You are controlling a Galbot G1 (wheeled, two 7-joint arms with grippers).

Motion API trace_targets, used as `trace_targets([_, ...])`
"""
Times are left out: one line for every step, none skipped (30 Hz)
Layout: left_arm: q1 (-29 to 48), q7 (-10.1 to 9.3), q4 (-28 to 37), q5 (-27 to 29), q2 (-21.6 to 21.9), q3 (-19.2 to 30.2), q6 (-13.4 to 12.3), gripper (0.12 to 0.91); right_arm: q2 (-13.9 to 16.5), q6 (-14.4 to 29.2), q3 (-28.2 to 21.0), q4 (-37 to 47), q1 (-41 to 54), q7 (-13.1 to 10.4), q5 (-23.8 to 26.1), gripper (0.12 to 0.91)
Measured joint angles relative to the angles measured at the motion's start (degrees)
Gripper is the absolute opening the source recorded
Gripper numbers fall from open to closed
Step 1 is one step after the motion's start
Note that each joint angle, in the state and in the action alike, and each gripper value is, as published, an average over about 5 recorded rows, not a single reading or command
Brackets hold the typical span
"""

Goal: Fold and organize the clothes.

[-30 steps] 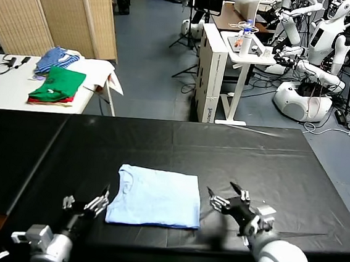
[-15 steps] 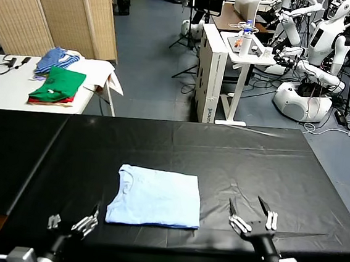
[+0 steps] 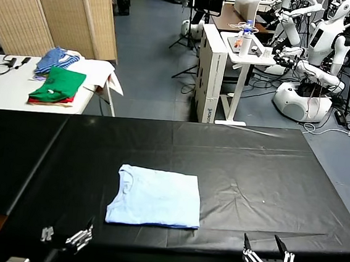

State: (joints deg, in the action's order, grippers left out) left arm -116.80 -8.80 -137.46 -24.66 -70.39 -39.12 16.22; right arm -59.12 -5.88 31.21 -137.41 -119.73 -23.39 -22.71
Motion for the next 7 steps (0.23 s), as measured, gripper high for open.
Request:
trace_targets([-0.1, 0.01, 0.0, 0.1, 0.0, 0.0, 0.0, 0.907, -0.1, -0.2, 0.0, -0.2, -0.4, -0.1, -0.3, 0.907])
trace_targets([-0.2, 0.02, 0.0, 0.1, 0.0, 0.0, 0.1, 0.907, -0.2, -0.4, 0.0, -0.4, -0.8, -0.2, -0.5, 0.907])
trace_targets([-0.3, 0.04, 0.0, 0.1, 0.1, -0.1, 0.1, 0.907, -0.3, -0.6, 0.0, -0.6, -1.1, -0.3, -0.6, 0.907])
trace_targets([-0.4, 0.06, 0.0, 0.1, 0.1, -0.1, 0.1, 0.907, -0.4, -0.8, 0.0, -0.7, -1.4, -0.4, -0.7, 0.907])
trace_targets([-0.5, 0.08, 0.0, 0.1, 0.2, -0.2, 0.1, 0.907, -0.5, -0.9, 0.1, -0.8, -1.7, -0.4, -0.8, 0.907])
trace_targets([-0.6, 0.09, 0.0, 0.1, 0.2, -0.2, 0.1, 0.907, -0.5, -1.1, 0.1, -0.8, -1.8, -0.5, -0.8, 0.907])
trace_targets([-0.6, 0.11, 0.0, 0.1, 0.2, -0.3, 0.1, 0.907, -0.5, -1.1, 0.1, -0.9, -1.9, -0.5, -0.9, 0.907])
